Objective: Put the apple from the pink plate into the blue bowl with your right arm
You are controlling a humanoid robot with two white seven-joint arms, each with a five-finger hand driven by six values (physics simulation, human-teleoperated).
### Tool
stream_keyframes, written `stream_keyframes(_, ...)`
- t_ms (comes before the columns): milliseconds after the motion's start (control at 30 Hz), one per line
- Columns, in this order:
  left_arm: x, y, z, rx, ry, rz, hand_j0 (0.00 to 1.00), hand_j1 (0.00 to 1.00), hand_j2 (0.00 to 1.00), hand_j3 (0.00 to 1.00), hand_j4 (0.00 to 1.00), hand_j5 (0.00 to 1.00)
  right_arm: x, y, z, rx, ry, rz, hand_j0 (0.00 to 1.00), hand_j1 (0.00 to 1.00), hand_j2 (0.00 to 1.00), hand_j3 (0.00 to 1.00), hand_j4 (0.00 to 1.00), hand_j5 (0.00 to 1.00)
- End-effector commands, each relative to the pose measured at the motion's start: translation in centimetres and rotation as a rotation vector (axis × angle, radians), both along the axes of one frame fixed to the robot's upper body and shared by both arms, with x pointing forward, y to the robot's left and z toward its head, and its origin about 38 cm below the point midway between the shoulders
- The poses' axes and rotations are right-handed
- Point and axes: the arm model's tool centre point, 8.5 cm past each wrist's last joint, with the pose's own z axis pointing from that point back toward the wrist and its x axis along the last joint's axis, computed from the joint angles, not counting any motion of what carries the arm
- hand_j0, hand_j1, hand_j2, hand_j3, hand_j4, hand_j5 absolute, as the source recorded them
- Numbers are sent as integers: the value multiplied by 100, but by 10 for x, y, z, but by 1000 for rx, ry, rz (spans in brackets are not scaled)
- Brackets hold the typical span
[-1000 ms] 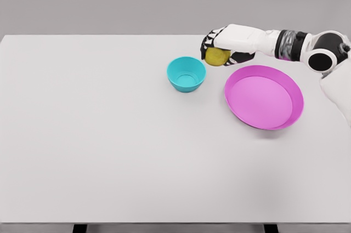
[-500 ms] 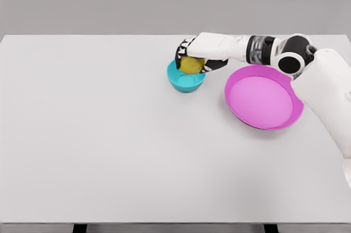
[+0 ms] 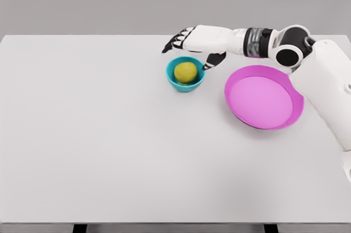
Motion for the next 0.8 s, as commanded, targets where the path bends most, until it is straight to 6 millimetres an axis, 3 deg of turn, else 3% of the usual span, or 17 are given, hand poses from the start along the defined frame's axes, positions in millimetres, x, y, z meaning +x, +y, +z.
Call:
stream_keyframes(0, 0, 0, 0, 0, 0, -1, 100, 100, 100, 100, 100, 100, -1, -8, 18, 33, -39, -8, 100, 100, 100, 100, 100, 100)
stream_keyframes(100, 0, 0, 0, 0, 0, -1, 100, 100, 100, 100, 100, 100, -1, -23, 32, 42, -70, -29, 100, 100, 100, 100, 100, 100)
stream_keyframes(200, 0, 0, 0, 0, 0, 0, 100, 100, 100, 100, 100, 100, -12, -88, 70, 40, -175, -121, 100, 100, 100, 100, 100, 100)
stream_keyframes(233, 0, 0, 0, 0, 0, 0, 100, 100, 100, 100, 100, 100, -19, -124, 62, 45, -153, -184, 100, 100, 100, 100, 100, 100)
stream_keyframes(333, 0, 0, 0, 0, 0, 0, 100, 100, 100, 100, 100, 100, -39, -191, 31, 80, -88, -330, 100, 100, 100, 100, 100, 100)
stream_keyframes(500, 0, 0, 0, 0, 0, 0, 100, 100, 100, 100, 100, 100, -67, -252, 19, 205, -57, -468, 100, 100, 100, 100, 100, 100)
stream_keyframes(600, 0, 0, 0, 0, 0, 0, 100, 100, 100, 100, 100, 100, -77, -245, -9, 273, -18, -478, 100, 100, 100, 100, 100, 100)
stream_keyframes(767, 0, 0, 0, 0, 0, -1, 100, 100, 100, 100, 100, 100, -80, -233, -28, 299, 22, -468, 100, 100, 100, 100, 100, 100)
